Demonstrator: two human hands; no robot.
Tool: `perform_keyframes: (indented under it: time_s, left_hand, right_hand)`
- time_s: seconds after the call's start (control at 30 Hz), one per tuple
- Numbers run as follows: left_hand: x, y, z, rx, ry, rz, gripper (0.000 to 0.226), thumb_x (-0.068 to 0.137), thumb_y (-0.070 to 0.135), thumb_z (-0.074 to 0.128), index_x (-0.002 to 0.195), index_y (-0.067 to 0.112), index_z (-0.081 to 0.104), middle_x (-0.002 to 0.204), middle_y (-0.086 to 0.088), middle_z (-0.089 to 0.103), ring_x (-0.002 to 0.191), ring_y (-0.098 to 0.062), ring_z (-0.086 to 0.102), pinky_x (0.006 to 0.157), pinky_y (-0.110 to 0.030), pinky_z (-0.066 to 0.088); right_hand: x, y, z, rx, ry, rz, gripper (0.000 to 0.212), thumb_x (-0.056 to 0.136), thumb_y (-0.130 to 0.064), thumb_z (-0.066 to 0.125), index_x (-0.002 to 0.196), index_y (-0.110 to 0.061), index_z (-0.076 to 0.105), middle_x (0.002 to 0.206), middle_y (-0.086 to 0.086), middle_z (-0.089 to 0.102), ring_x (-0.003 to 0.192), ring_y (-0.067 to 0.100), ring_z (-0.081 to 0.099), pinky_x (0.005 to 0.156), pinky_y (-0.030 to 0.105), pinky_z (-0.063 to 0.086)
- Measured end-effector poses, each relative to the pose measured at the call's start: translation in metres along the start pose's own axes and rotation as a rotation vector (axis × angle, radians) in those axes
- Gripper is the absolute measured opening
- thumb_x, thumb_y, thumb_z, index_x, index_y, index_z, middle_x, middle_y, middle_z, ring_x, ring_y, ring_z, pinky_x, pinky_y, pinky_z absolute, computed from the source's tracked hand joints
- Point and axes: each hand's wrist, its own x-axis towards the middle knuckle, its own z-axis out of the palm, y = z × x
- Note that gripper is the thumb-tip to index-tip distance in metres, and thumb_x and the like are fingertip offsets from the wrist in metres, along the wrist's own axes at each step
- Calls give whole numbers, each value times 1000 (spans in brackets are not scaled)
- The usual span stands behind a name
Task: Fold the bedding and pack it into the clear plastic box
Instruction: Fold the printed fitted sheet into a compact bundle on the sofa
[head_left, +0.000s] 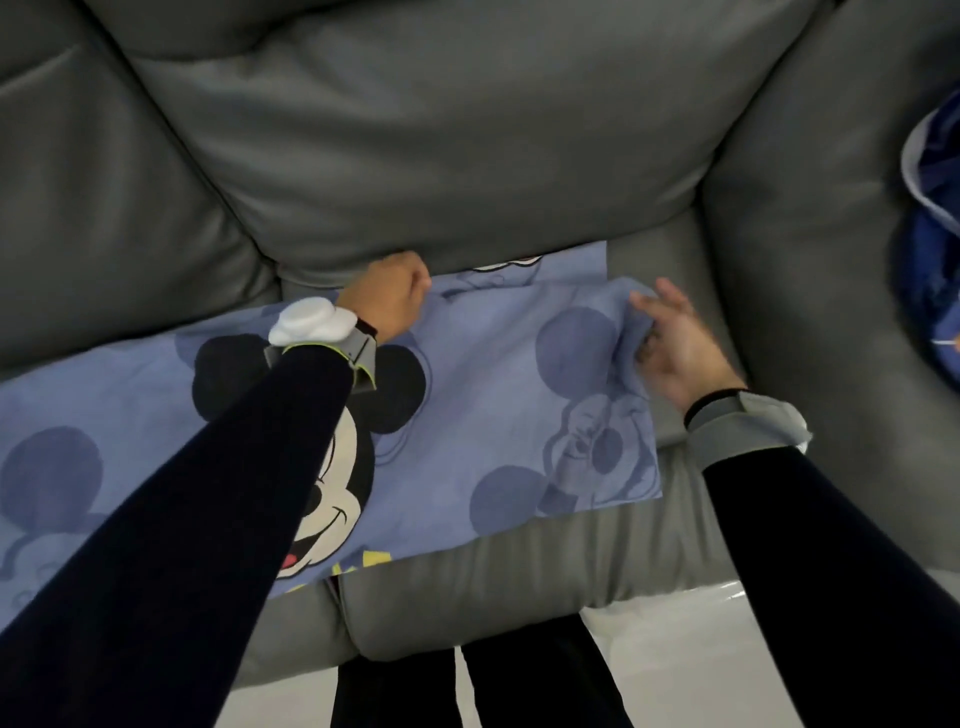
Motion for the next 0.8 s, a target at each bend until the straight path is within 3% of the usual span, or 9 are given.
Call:
perform_keyframes:
  time_s: [0.03,0.1,0.2,0.3,0.4,0.53,0.63,0.73,0.8]
  left_hand:
    - [0,6,6,-22,-62,7,27,96,26,51,112,5,57,116,-16,62,108,-33,57,92,-39,44]
    - [1,20,21,-23,-148,51,46,91,41,57,123,8,56,126,-13,59,117,-31,53,101,-36,39]
    - [7,34,30,104,-230,50,69,78,69,55,121,15,60,123,-9,60,115,-29,54,100,-37,41]
    - [15,45,20,-89,-179,60,45,91,45,57,88,0,65,84,-16,61,81,-25,56,67,-29,37]
    - [23,15,6,75,-69,35,37,97,36,50,93,2,65,99,-22,65,96,-35,60,75,-35,42]
    - [25,21,12,236,-141,2,54,89,59,47,109,11,62,115,-16,64,107,-36,58,87,-40,47]
    - [35,52,13,230,-176,-40,69,75,77,49,101,14,63,101,-7,65,96,-31,61,80,-35,48]
    - [43,69,12,36,-264,-4,50,79,62,61,83,12,64,80,-2,60,78,-23,56,68,-28,41]
    - [45,66,17,-93,-160,73,30,86,42,64,85,12,68,80,-4,63,77,-20,55,68,-25,38]
  right_hand:
    - [-2,8,-2,-156,-2,-3,16,91,-13,62,100,-24,55,83,3,64,70,13,64,68,29,52]
    - [-8,21,-9,-377,-46,19,11,89,-20,66,82,-15,61,66,-2,68,57,10,65,56,24,52]
    - [-19,41,-22,-548,-116,51,32,84,-29,73,106,-7,68,98,6,75,88,20,72,79,36,59]
    - [-21,43,-32,-451,-89,-91,13,89,-26,66,91,-13,69,97,5,72,87,17,69,80,31,57]
    - [-11,43,-32,-454,-26,-278,11,93,-26,61,85,-19,66,88,1,67,80,11,62,76,28,55]
    - [0,54,-44,-652,-75,2,52,80,-60,65,106,-16,70,103,-1,74,96,15,69,90,36,55]
    - [-9,67,-64,-796,-76,49,46,86,-52,61,108,-12,69,105,1,73,102,18,67,89,31,53]
    - [-30,81,-91,-930,-213,206,37,90,-39,62,114,-12,67,110,1,69,109,18,64,87,25,49]
    - [-33,78,-104,-1080,-184,260,38,91,-39,60,116,-11,65,109,-2,64,102,14,60,83,24,44]
